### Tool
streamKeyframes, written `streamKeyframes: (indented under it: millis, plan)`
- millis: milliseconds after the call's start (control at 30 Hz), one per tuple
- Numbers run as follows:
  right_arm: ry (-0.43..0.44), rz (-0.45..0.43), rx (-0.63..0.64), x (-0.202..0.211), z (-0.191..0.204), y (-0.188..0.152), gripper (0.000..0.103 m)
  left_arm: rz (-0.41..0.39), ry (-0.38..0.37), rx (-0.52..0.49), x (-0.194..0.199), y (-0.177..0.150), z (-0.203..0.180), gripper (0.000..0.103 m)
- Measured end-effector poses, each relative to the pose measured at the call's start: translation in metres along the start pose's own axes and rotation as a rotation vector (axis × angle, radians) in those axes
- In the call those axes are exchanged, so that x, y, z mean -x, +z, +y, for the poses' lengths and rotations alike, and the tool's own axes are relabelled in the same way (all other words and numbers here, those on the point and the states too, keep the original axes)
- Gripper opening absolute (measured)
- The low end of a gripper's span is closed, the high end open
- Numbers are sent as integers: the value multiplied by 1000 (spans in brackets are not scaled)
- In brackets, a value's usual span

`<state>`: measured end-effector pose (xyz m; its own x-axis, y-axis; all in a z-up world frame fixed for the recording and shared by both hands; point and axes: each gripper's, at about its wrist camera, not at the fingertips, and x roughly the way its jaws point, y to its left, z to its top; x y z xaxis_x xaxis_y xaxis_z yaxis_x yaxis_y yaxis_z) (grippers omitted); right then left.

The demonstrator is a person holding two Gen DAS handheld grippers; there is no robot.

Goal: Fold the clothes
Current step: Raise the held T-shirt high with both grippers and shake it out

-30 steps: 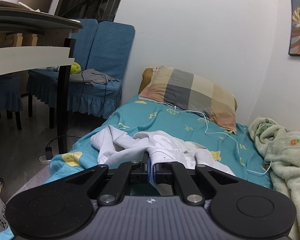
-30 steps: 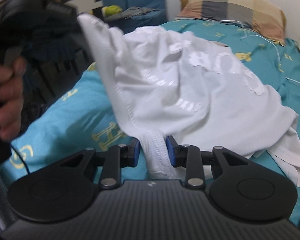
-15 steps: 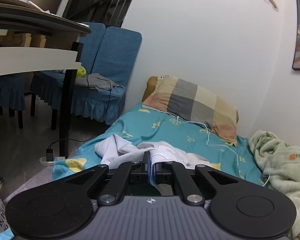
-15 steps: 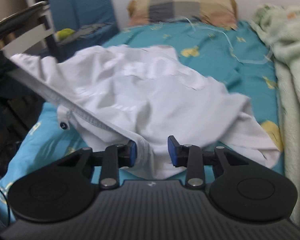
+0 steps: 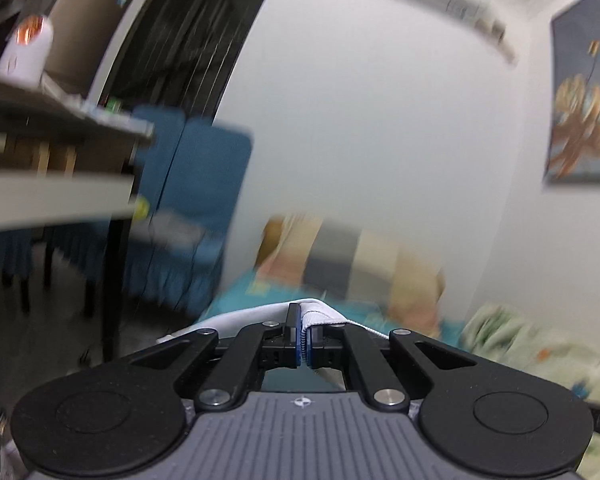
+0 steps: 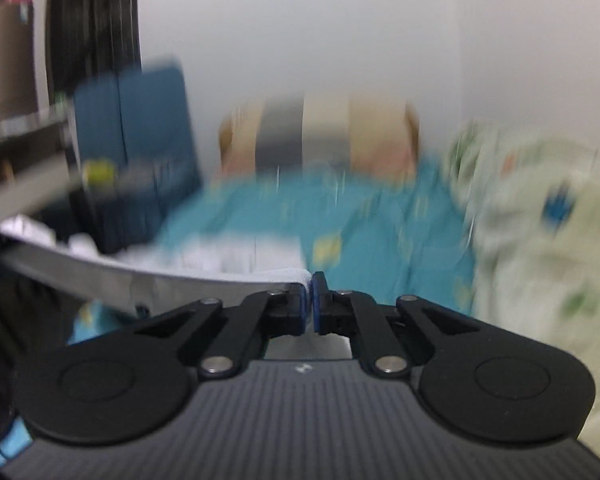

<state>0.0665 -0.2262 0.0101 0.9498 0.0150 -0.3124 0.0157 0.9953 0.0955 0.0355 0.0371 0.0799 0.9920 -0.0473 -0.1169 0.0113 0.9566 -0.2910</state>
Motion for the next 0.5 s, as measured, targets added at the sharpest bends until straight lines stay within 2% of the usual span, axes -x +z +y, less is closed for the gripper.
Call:
streamKeyframes:
  millis: [167,333,500]
  plan:
    - [27,-204,-33,73,0,96,6,-159,-72,-20,59,97,-30,2]
    - [52,-377,-7,161,10,173,6,-292,-117,-45,132,188,-59,2]
    - [72,-530,33,257,21,229,6,-435,-142,-98,219,257,-87,2]
